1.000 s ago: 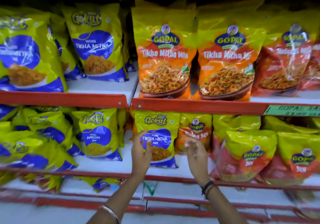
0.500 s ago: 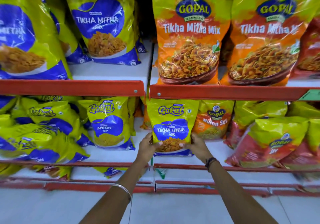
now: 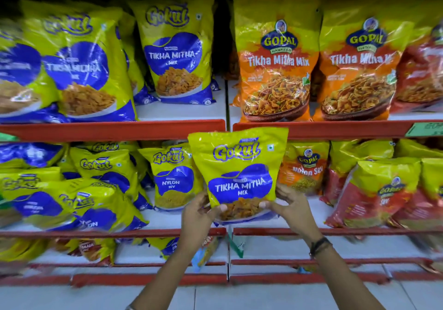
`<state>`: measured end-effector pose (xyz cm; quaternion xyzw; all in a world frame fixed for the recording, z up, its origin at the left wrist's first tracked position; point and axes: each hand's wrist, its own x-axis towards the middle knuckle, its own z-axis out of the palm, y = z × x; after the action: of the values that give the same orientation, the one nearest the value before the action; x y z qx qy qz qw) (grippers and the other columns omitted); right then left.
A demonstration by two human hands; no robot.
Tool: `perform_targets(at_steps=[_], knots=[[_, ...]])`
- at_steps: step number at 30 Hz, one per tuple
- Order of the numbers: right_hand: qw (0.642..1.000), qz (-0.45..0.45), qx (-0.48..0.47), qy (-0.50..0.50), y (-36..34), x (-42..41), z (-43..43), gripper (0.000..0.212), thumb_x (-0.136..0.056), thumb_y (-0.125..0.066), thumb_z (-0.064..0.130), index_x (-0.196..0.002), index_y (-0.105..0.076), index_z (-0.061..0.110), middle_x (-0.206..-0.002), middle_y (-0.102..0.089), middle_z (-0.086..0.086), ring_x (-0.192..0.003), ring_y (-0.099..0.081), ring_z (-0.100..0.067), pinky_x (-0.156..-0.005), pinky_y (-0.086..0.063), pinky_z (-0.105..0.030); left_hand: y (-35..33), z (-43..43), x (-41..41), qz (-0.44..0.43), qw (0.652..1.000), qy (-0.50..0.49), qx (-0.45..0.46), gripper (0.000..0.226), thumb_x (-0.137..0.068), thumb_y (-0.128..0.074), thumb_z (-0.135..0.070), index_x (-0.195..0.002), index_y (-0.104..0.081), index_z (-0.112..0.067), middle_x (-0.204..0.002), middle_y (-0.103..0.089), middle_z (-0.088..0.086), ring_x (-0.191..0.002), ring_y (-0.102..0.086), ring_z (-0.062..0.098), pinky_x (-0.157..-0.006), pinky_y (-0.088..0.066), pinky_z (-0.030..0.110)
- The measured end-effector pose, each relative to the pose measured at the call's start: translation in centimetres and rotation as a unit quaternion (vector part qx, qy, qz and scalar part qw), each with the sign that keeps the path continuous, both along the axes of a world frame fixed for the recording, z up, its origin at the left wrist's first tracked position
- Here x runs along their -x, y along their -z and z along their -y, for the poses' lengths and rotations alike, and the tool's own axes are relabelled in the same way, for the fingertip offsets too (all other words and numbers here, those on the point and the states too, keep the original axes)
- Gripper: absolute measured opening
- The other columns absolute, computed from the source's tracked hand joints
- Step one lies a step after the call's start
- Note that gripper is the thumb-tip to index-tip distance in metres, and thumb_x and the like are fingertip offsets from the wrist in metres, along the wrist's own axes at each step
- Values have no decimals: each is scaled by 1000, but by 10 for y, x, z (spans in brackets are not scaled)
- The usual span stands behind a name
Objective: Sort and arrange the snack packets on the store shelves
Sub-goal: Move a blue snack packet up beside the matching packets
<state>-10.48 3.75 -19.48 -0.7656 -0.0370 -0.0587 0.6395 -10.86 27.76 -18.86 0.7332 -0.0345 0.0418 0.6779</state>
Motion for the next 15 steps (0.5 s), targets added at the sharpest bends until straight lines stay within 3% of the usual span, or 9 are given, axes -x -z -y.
perform_targets(at_steps=[2, 5, 8, 10, 13, 15], knots=[[1000, 26, -6, 0, -21, -3, -10, 54, -61, -87, 30, -110, -71, 16, -110, -75, 1, -105, -68, -14, -90, -54, -34, -23, -10, -2, 33, 999, 3, -4, 28, -71, -75, -11, -98, -68, -12, -96, -76, -3, -92, -68, 15, -75, -53, 19], [998, 55, -28, 8, -52, -4, -25, 66, -52, -89, 42, -110, -71, 17, -105, -76, 0, -99, -70, -14, -85, -54, -33, -54, -26, -5, 68, 998, -16, -12, 32, -67, -75, -22, -98, -69, -15, -96, -75, 0, -93, -69, 19, -80, -54, 28], [997, 75, -22, -3, -78, -1, -38, 46, -62, -86, 30, -104, -74, 17, -98, -78, 2, -91, -70, -9, -80, -54, -31, -80, -35, -7, 88, 995, -42, -37, 34, -69, -79, -24, -100, -69, -15, -96, -74, -1, -85, -65, 13, -74, -49, 18], [996, 82, -28, 0, -89, 4, -44, 39, -64, -84, 26, -101, -75, 18, -96, -78, -3, -89, -68, -8, -81, -56, -37, -92, -40, -6, 97, 993, -44, -47, 22, -70, -79, -23, -90, -70, -27, -85, -73, -15, -79, -62, 5, -73, -48, 18], [996, 83, -18, -1, -99, 9, -52, 30, -62, -85, 31, -91, -77, 25, -91, -77, -16, -87, -60, -9, -81, -54, -52, -100, -46, -3, 95, 994, -38, -46, 22, -65, -76, -31, -86, -71, -29, -83, -74, -22, -86, -66, 6, -84, -52, 30], [996, 82, -21, 1, -106, 11, -57, 26, -60, -83, 29, -85, -77, 31, -87, -79, -3, -84, -66, -9, -79, -56, -45, -101, -50, -3, 95, 994, -38, -33, 27, -65, -77, -30, -91, -72, -24, -90, -75, -13, -93, -68, 11, -89, -53, 42]])
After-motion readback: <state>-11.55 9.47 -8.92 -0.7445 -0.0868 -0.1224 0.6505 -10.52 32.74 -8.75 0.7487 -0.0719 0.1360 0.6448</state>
